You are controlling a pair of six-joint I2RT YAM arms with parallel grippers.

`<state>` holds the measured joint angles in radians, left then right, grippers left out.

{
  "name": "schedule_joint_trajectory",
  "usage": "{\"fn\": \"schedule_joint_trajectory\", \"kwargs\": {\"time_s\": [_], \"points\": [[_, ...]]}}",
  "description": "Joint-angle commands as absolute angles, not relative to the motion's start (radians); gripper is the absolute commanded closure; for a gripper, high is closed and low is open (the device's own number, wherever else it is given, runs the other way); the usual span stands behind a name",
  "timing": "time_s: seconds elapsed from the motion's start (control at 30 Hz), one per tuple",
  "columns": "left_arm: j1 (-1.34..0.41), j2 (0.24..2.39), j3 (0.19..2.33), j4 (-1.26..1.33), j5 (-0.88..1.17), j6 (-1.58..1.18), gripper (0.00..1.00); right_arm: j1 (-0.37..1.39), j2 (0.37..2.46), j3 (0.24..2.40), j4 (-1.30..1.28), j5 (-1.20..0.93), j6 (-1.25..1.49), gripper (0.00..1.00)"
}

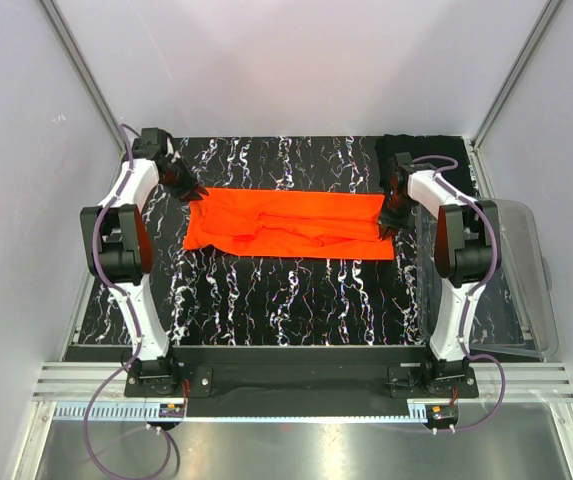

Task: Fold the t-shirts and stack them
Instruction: Fold the tshirt

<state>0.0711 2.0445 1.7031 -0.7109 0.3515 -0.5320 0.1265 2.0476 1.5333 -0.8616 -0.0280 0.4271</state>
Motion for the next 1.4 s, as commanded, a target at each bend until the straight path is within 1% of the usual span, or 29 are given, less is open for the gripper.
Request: {"fn": "schedule_joint_trajectory", "kwargs": {"time_s": [0.0,0.03,0.1,0.13,0.2,0.27,0.3,0.37,0.4,0.5,0.57,0.7,0.77,0.87,1.2,1.33,1.37], "points": [[0.072,2.043,1.808,-0.774,0.292,-0.471,0.62,0.106,2.097,1.623,-0.883,-0.017,0.384,0.92],[0.071,2.005,1.815,-0.785,0.229,-0.457,0.57,0.103,2.112,1.64,-0.926,-0.006,0.376,0.81],[0.074,1.945,1.787,-0.796,0.174,-0.427,0.49,0.104,2.097,1.666,-0.948,0.026,0.348,0.75],[0.077,1.916,1.738,-0.796,0.143,-0.422,0.45,0.104,2.057,1.658,-0.95,0.041,0.341,0.66],[0.077,1.823,1.674,-0.793,0.14,-0.416,0.44,0.103,2.011,1.629,-0.948,0.041,0.327,0.62],[0.077,1.736,1.551,-0.772,0.156,-0.419,0.43,0.104,1.956,1.593,-0.943,0.003,0.315,0.6],[0.078,1.712,1.46,-0.759,0.17,-0.422,0.43,0.106,1.939,1.577,-0.94,-0.024,0.313,0.6],[0.08,1.655,1.372,-0.727,0.207,-0.44,0.43,0.104,1.896,1.531,-0.931,-0.075,0.314,0.59],[0.084,1.613,1.295,-0.716,0.219,-0.451,0.43,0.106,1.873,1.516,-0.927,-0.09,0.316,0.58],[0.094,1.562,1.18,-0.664,0.282,-0.505,0.41,0.106,1.835,1.448,-0.897,-0.146,0.322,0.57],[0.097,1.562,1.157,-0.646,0.305,-0.532,0.4,0.106,1.825,1.405,-0.881,-0.185,0.334,0.57],[0.11,1.58,1.121,-0.632,0.321,-0.587,0.39,0.106,1.783,1.338,-0.853,-0.19,0.345,0.57],[0.115,1.591,1.108,-0.629,0.301,-0.62,0.36,0.106,1.775,1.306,-0.848,-0.192,0.345,0.57],[0.12,1.618,1.095,-0.606,0.291,-0.632,0.36,0.106,1.775,1.27,-0.821,-0.198,0.344,0.57],[0.12,1.695,1.121,-0.591,0.253,-0.612,0.36,0.104,1.808,1.333,-0.818,-0.184,0.342,0.58],[0.121,1.719,1.124,-0.591,0.235,-0.598,0.42,0.106,1.848,1.383,-0.824,-0.196,0.353,0.59],[0.12,1.726,1.13,-0.592,0.229,-0.585,0.46,0.104,1.856,1.39,-0.824,-0.198,0.357,0.59]]}}
